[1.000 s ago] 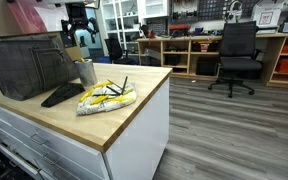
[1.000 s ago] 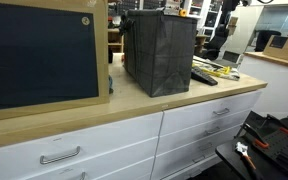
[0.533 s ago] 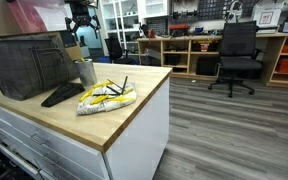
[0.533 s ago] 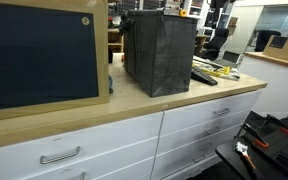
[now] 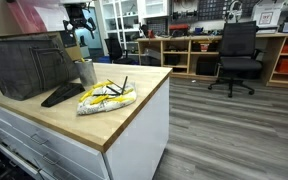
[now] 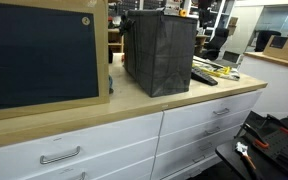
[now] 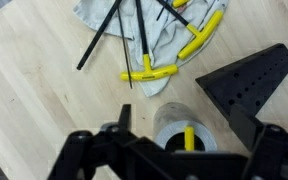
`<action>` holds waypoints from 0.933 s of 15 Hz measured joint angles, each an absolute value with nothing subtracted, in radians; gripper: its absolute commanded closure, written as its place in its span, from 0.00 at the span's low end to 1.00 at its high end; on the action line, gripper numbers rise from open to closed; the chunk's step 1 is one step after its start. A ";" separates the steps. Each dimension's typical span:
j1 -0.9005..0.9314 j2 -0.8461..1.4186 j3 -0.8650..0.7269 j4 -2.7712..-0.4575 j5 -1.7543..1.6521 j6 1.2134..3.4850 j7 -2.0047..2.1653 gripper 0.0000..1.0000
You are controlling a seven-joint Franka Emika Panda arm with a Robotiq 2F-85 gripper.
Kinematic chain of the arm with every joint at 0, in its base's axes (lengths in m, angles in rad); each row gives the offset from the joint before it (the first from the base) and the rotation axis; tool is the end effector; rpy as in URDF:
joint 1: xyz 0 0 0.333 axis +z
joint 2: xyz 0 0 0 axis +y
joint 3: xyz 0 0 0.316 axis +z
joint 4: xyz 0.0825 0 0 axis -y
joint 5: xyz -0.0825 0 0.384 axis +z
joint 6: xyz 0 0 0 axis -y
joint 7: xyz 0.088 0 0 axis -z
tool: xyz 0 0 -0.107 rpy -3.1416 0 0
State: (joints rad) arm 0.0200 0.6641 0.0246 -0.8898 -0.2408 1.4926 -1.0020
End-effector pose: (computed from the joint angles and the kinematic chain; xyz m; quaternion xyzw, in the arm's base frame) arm 0.7241 -0.0013 0.5107 0.8643 0.4893 -0.0790 0.0856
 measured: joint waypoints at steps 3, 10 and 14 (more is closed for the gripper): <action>0.060 0.712 0.026 -0.855 -0.264 1.503 -1.028 0.00; 0.075 0.769 0.039 -0.843 -0.263 1.606 -1.041 0.00; 0.080 0.787 0.076 -0.843 -0.255 1.651 -1.041 0.00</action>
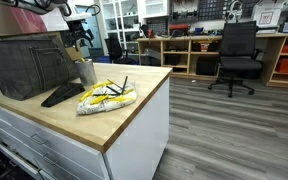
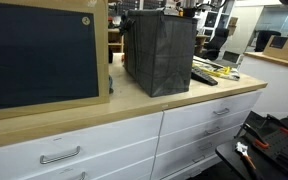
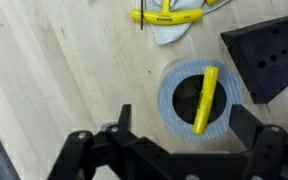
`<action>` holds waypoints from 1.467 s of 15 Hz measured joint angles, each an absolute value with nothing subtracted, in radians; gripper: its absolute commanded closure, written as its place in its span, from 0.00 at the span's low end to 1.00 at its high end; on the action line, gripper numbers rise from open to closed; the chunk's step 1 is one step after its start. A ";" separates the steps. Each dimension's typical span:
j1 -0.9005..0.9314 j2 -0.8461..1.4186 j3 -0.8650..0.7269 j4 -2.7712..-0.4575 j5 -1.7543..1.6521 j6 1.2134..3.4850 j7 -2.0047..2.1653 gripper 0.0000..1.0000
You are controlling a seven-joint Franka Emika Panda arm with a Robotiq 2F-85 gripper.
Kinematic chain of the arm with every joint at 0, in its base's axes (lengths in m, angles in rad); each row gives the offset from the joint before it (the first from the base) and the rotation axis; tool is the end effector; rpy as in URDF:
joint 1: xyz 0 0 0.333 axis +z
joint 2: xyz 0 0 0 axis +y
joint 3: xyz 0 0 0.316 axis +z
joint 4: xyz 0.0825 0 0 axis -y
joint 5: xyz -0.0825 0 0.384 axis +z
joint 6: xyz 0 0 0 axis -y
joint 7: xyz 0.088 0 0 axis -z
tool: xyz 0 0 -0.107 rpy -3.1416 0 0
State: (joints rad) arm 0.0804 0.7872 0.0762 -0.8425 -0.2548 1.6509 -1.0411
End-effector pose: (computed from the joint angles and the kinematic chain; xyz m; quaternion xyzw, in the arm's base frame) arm 0.7579 0.0703 0.4550 0.8233 0.5586 -0.0335 0.0949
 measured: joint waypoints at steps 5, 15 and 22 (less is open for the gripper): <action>0.109 0.814 0.101 -0.843 -0.253 1.676 -1.014 0.00; 0.170 0.815 0.101 -0.851 -0.255 1.630 -0.940 0.00; 0.186 0.803 0.094 -0.864 -0.255 1.548 -0.833 0.00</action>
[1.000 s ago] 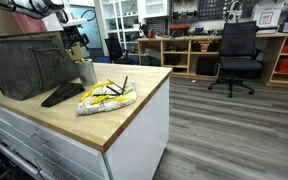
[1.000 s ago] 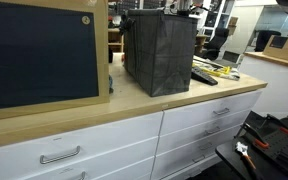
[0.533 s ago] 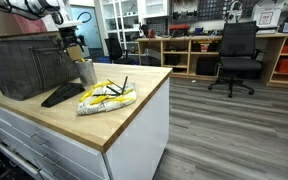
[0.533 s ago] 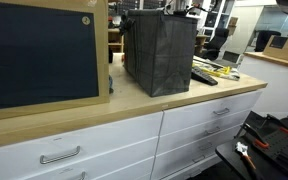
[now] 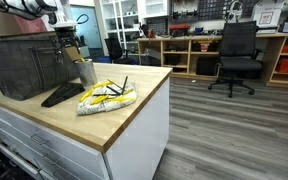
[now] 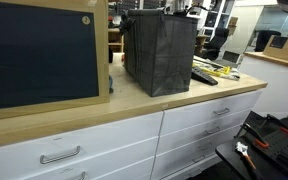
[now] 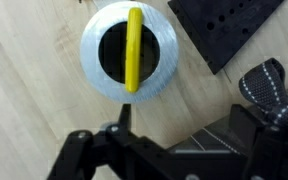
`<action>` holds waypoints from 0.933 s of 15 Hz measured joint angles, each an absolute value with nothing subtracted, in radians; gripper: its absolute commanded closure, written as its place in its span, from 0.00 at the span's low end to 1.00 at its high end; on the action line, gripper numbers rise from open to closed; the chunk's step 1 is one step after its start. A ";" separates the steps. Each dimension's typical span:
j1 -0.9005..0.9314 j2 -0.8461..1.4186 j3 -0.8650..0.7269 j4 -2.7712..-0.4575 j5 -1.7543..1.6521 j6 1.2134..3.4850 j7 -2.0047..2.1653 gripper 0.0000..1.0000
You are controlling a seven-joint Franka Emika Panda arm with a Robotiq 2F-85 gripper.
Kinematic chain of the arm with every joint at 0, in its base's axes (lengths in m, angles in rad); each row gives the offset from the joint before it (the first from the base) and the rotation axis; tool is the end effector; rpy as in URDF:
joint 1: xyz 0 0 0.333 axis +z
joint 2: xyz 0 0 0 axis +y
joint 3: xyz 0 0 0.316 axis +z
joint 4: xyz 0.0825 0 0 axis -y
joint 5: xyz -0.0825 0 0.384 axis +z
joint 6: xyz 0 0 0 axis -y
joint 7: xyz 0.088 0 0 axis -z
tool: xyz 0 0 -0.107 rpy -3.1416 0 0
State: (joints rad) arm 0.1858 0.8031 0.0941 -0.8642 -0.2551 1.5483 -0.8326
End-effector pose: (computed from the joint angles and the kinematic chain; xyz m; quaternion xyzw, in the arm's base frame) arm 0.7345 0.1537 0.4246 0.8481 0.5182 -0.0821 0.0731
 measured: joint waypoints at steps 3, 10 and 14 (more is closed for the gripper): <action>0.160 0.710 0.089 -0.973 -0.255 1.592 -0.775 0.00; 0.089 0.484 0.090 -1.281 -0.248 1.686 -0.764 0.00; 0.042 0.401 0.088 -1.483 -0.256 1.830 -0.794 0.00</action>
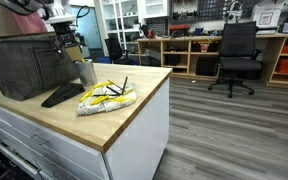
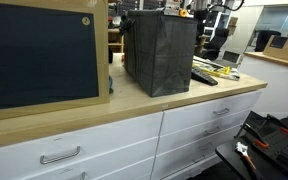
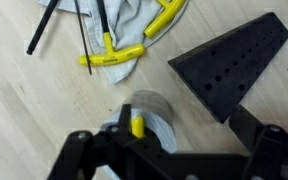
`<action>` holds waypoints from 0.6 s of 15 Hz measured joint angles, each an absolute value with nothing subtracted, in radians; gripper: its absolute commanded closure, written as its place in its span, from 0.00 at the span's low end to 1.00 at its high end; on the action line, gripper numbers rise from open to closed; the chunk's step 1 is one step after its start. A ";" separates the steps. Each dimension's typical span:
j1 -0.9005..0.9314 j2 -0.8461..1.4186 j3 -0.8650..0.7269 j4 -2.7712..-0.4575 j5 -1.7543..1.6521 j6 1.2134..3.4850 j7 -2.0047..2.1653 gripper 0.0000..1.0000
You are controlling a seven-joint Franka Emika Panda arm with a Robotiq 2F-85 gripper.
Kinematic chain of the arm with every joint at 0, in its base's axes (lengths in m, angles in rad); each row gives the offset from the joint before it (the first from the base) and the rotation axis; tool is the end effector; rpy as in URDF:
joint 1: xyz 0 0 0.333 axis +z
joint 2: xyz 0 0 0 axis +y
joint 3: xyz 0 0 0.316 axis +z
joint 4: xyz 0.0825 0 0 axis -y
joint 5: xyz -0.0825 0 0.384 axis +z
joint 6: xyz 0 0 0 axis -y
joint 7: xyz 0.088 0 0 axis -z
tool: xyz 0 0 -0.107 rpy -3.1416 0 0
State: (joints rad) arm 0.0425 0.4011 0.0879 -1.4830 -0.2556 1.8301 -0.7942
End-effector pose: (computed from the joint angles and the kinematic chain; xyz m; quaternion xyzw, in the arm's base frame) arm 0.6707 0.0588 0.4429 0.8746 0.4726 -0.0587 0.0910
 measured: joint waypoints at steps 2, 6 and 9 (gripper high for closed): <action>0.019 0.346 0.083 -1.574 -0.268 1.873 -0.823 0.00; -0.022 0.173 0.061 -1.764 -0.286 1.957 -0.911 0.00; -0.039 0.069 0.035 -1.870 -0.283 2.023 -0.993 0.00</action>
